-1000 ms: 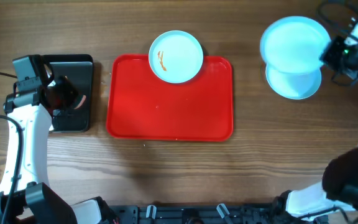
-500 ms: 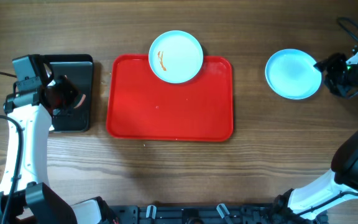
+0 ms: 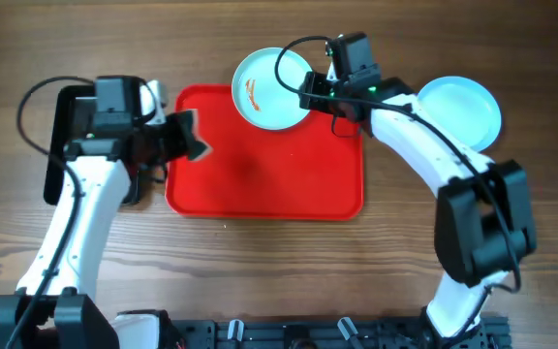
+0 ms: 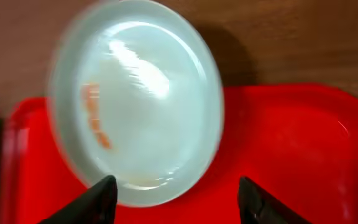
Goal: Clean dirty plates on tray and stack at the side
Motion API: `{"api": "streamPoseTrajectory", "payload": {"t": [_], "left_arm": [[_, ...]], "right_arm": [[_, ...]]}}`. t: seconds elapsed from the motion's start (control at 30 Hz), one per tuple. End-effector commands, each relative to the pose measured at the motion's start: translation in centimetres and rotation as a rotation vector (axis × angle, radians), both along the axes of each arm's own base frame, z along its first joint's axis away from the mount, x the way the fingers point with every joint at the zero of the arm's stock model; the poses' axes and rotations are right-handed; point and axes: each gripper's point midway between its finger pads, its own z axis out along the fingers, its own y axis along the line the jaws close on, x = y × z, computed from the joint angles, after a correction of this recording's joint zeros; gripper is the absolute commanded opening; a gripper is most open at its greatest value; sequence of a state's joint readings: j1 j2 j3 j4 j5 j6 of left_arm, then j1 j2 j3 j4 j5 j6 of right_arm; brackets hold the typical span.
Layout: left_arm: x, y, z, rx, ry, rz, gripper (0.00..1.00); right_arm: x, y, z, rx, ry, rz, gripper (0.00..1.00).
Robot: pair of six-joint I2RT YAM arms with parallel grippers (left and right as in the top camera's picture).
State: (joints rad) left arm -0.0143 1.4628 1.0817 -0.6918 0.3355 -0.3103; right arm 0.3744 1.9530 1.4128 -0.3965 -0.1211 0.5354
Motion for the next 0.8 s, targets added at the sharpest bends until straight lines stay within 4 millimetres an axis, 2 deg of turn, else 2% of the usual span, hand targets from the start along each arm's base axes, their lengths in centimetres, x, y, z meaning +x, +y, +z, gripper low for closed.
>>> {"api": "streamPoseTrajectory", "payload": {"t": [0.0, 0.07, 0.17, 0.2, 0.23, 0.27, 0.33, 0.5, 0.63, 0.7, 0.77], "left_arm": [[-0.6, -1.6, -1.1, 0.058, 0.015, -0.058, 0.04], [-0.8, -1.8, -1.4, 0.058, 0.025, -0.065, 0.04], [-1.0, -1.8, -1.6, 0.059, 0.034, -0.066, 0.04], [-1.1, -1.8, -1.6, 0.059, 0.034, -0.066, 0.04], [-1.0, -1.8, -1.6, 0.059, 0.033, -0.066, 0.04], [-1.0, -1.8, -1.6, 0.059, 0.033, -0.066, 0.04], [-1.1, -1.8, -1.6, 0.059, 0.034, -0.066, 0.04], [-1.1, -1.8, -1.6, 0.059, 0.033, -0.067, 0.04], [-1.2, -1.8, -1.8, 0.06, 0.043, -0.066, 0.04], [-1.8, -1.8, -3.1, 0.062, 0.091, -0.068, 0.04], [-3.3, -1.2, -6.1, 0.092, 0.2, -0.062, 0.04]], "right_arm": [[0.7, -1.1, -5.7, -0.054, 0.073, -0.072, 0.63], [1.0, -0.2, -7.0, -0.02, 0.08, -0.046, 0.62], [1.7, 0.4, -7.1, 0.006, 0.054, -0.04, 0.56], [1.8, 0.5, -7.0, 0.008, 0.047, -0.039, 0.46], [1.9, 0.5, -6.9, 0.008, 0.043, -0.038, 0.26], [1.8, 0.6, -6.9, 0.011, 0.045, -0.035, 0.16], [1.7, 0.8, -6.9, 0.022, 0.051, -0.022, 0.04], [-0.3, 2.0, -6.7, 0.056, 0.114, 0.085, 0.04], [-3.0, 1.0, -6.0, 0.014, 0.213, 0.103, 0.04], [-4.1, 0.5, -6.3, -0.013, 0.254, 0.12, 0.04], [-5.0, 0.0, -6.8, -0.055, 0.279, 0.156, 0.04]]}}
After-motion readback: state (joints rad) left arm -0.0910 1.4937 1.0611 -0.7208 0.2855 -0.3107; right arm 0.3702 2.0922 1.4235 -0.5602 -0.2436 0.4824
